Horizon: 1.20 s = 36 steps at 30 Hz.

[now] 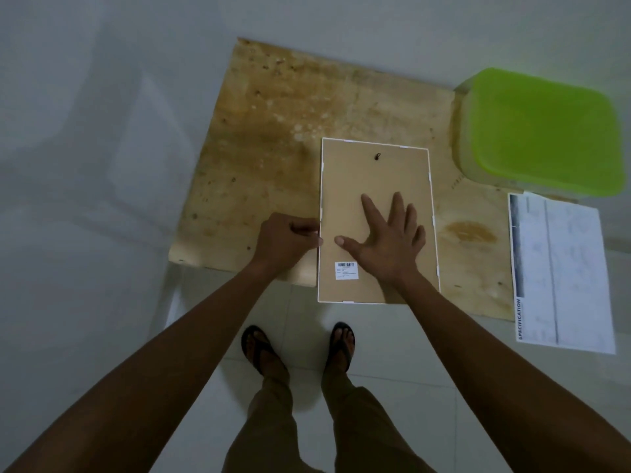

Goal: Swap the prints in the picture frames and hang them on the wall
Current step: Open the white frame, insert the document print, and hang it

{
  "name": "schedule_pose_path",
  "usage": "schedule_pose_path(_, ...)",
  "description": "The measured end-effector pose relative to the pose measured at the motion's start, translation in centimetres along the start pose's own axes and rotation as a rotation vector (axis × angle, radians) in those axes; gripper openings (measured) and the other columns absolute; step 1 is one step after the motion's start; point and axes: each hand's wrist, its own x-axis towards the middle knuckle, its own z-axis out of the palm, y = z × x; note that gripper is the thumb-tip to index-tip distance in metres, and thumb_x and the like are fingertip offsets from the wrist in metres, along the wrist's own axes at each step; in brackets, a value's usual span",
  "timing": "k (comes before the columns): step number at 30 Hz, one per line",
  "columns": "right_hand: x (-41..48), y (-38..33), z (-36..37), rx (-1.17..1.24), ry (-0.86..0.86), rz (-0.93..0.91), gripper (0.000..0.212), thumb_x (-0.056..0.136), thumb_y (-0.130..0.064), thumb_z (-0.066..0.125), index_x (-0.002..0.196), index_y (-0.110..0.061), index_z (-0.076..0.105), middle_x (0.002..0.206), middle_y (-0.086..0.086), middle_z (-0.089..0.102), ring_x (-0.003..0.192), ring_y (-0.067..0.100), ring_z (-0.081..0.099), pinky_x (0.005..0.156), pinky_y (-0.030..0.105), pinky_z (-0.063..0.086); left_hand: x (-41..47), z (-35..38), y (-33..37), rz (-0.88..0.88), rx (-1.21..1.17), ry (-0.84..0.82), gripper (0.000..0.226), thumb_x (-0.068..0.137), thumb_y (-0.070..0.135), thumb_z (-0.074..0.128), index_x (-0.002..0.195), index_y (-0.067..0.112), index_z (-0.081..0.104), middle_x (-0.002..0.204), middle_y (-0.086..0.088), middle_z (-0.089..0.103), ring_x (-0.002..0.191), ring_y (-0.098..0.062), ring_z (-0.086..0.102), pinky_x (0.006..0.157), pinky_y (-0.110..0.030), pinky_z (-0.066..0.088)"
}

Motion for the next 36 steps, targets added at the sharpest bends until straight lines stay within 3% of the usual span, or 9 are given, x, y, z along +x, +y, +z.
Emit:
schedule_pose_path(6, -2.0, -0.9, -0.2, 0.065, -0.089, 0.062, 0.115, 0.063, -0.085, 0.065, 0.154, -0.052, 0.003, 0.167, 0.001, -0.02, 0.151, 0.039, -0.022, 0.116, 0.067, -0.006, -0.9, 0.1, -0.2, -0.062, 0.029, -0.013, 0.029, 0.075, 0.015, 0.082, 0.103, 0.022, 0.079, 0.088, 0.007, 0.076, 0.066, 0.016, 0.061, 0.063, -0.002, 0.042)
schedule_pose_path(9, -3.1, -1.7, 0.6, 0.078, -0.087, 0.056, 0.115, 0.063, -0.083, 0.066, 0.155, -0.052, 0.003, 0.167, 0.0, -0.021, 0.151, 0.038, -0.023, 0.116, 0.067, -0.007, -0.5, -0.4, -0.3, -0.112, -0.027, -0.055, 0.032, 0.07, 0.02, 0.083, 0.101, 0.026, 0.08, 0.089, 0.008, 0.077, 0.082, 0.0, 0.07, 0.078, -0.018, 0.054)
schedule_pose_path(12, -3.0, -2.1, 0.8, 0.107, -0.069, 0.079, 0.114, 0.062, -0.083, 0.066, 0.154, -0.054, 0.005, 0.167, 0.0, -0.02, 0.151, 0.037, -0.023, 0.116, 0.066, -0.008, -0.1, -0.7, -0.2, -0.148, -0.09, -0.113, 0.029, 0.066, 0.022, 0.085, 0.095, 0.027, 0.081, 0.086, 0.006, 0.078, 0.084, -0.009, 0.073, 0.086, -0.032, 0.059)
schedule_pose_path(17, -2.7, -2.3, 0.9, 0.12, -0.049, 0.092, 0.113, 0.061, -0.083, 0.068, 0.152, -0.056, 0.007, 0.167, -0.001, -0.018, 0.151, 0.037, -0.022, 0.116, 0.066, -0.008, 0.4, -0.7, -0.3, -0.195, -0.181, -0.127, 0.031, 0.071, 0.007, 0.084, 0.101, 0.012, 0.079, 0.084, -0.008, 0.078, 0.075, -0.014, 0.073, 0.074, -0.028, 0.059)
schedule_pose_path(22, -2.5, -2.5, 0.9, 0.129, -0.038, 0.1, 0.111, 0.061, -0.08, 0.069, 0.151, -0.057, 0.01, 0.168, -0.002, -0.015, 0.152, 0.037, -0.019, 0.116, 0.067, -0.007, 0.8, -1.3, 0.1, -0.261, -0.258, -0.197, 0.033, 0.069, 0.006, 0.086, 0.1, 0.005, 0.075, 0.085, -0.016, 0.076, 0.082, -0.023, 0.076, 0.068, -0.025, 0.058)
schedule_pose_path(36, -2.5, -2.3, 1.1, 0.105, -0.037, 0.103, 0.112, 0.061, -0.085, 0.066, 0.151, -0.06, 0.006, 0.167, -0.004, -0.017, 0.152, 0.035, -0.02, 0.117, 0.066, -0.007, 1.0, -1.4, 0.0, -0.245, -0.267, -0.245, 0.027, 0.077, 0.003, 0.078, 0.104, 0.004, 0.074, 0.09, -0.015, 0.077, 0.084, -0.022, 0.076, 0.067, -0.023, 0.057)
